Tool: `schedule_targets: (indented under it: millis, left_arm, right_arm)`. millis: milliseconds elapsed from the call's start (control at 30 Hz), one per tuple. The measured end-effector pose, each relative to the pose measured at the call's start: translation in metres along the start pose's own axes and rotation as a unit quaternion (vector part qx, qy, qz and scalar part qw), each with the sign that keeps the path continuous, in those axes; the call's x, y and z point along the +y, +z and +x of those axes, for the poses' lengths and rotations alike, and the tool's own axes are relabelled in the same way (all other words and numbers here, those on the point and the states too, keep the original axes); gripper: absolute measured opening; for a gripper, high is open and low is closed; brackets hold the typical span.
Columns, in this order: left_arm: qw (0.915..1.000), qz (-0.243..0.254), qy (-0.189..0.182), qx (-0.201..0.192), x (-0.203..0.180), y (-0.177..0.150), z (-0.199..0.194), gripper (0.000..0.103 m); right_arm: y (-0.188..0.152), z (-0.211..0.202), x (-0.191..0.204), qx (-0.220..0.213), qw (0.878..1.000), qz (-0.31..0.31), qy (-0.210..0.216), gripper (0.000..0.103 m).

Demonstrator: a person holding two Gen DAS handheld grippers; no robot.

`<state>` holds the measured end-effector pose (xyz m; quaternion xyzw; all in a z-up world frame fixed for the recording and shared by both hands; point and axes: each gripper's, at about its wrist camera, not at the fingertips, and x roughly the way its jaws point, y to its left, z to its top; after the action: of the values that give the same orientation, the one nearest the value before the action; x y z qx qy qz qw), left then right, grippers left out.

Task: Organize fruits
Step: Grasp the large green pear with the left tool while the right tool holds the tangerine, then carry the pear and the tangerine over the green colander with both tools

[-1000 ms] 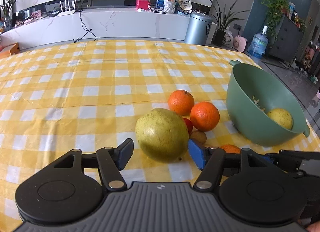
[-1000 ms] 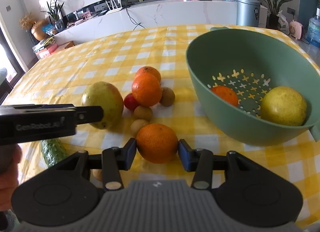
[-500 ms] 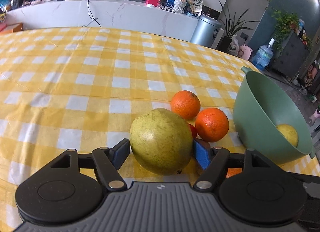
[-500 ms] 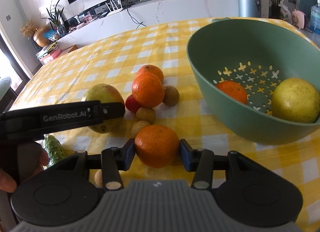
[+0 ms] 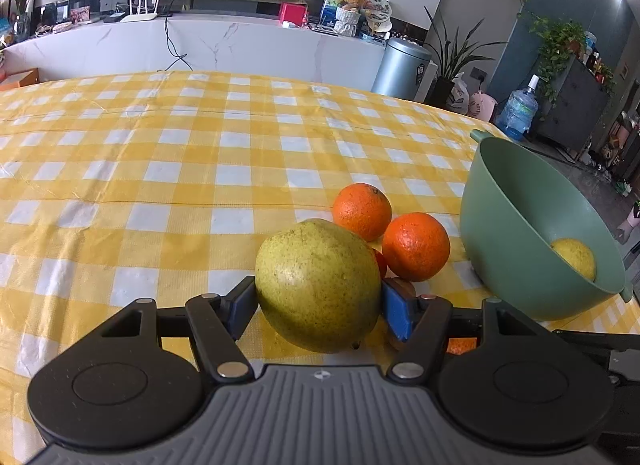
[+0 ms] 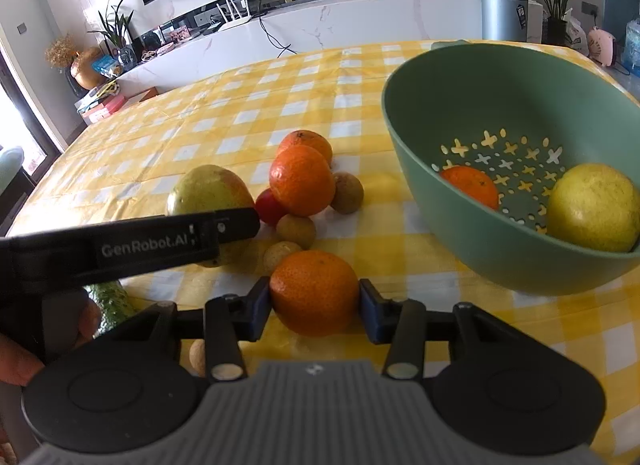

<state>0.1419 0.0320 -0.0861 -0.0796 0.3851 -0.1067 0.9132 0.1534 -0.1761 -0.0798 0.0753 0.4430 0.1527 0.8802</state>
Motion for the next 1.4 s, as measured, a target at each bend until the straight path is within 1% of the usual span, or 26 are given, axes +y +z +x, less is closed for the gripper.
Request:
schedule_targets:
  millis: [167,433,567,667,700,800,967,1067,1167,1267,1400]
  left_arm:
    - [0.9999,0.006,0.009,-0.005,-0.003,-0.004,-0.011,0.075]
    - [0.9993,0.007,0.024,-0.027,-0.01,0.004,-0.044,0.075]
    - [0.9985,0.015,0.034,-0.039,-0.022,0.009,-0.064,0.075]
    - [0.997,0.036,0.051,-0.045,-0.039,0.015,-0.076,0.075]
    - [0.9968,0.04,0.051,-0.047,-0.044,0.018,-0.078,0.075]
    - [0.9972,0.04,0.042,-0.048,-0.057,0.023,-0.089,0.075]
    - [0.9955,0.066,0.027,-0.063,-0.082,0.029,-0.104,0.075]
    - [0.9943,0.084,0.014,-0.063,-0.098,0.031,-0.109,0.075]
    - [0.9933,0.103,0.005,-0.052,-0.116,0.035,-0.107,0.075]
    - [0.992,0.118,-0.009,-0.045,-0.131,0.039,-0.099,0.075]
    - [0.9891,0.14,-0.028,-0.034,-0.15,0.043,-0.085,0.075]
  right_arm:
    - [-0.001,-0.008,0.003,-0.015,1.0,-0.01,0.001,0.043]
    - [-0.005,-0.029,0.003,-0.042,0.999,-0.02,0.01,0.043]
    - [-0.008,-0.048,0.01,-0.067,0.997,-0.049,0.005,0.043]
    - [-0.01,-0.063,0.008,-0.082,0.995,-0.051,0.005,0.043]
    - [-0.011,-0.069,0.007,-0.086,0.995,-0.05,0.003,0.043]
    - [-0.011,-0.088,0.002,-0.1,0.994,-0.044,-0.004,0.043]
    - [-0.009,-0.121,-0.014,-0.13,0.991,-0.032,-0.016,0.043]
    - [-0.006,-0.139,-0.02,-0.151,0.987,-0.038,-0.035,0.043]
    - [-0.001,-0.151,-0.028,-0.165,0.983,-0.049,-0.06,0.043]
    - [0.005,-0.159,-0.04,-0.166,0.981,-0.061,-0.078,0.043]
    - [0.015,-0.161,-0.057,-0.154,0.979,-0.084,-0.1,0.043]
